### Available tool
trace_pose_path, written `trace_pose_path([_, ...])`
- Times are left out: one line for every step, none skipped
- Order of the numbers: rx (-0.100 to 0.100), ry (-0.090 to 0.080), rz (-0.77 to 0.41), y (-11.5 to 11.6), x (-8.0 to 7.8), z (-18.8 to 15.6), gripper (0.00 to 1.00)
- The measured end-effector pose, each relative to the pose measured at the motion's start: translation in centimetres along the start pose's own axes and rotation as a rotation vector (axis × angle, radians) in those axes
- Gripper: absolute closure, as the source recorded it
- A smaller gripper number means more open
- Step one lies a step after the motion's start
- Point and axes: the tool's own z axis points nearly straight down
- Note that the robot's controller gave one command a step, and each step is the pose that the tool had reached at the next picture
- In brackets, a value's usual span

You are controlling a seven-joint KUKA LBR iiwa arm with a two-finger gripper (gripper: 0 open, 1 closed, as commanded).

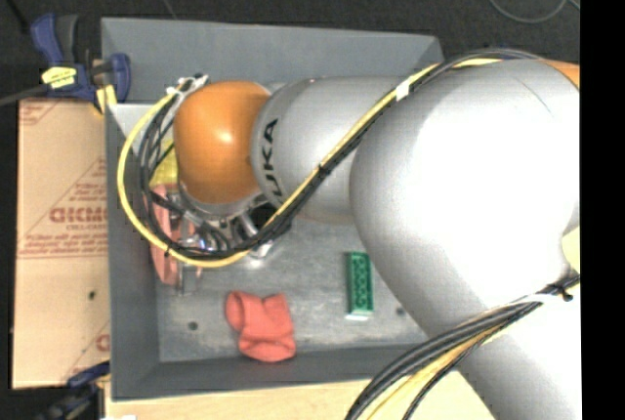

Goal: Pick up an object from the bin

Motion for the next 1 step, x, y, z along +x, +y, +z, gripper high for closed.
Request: trace_pose_path([-0.014, -0.02, 0.711, 0.91, 4.12, -0.21, 1.0])
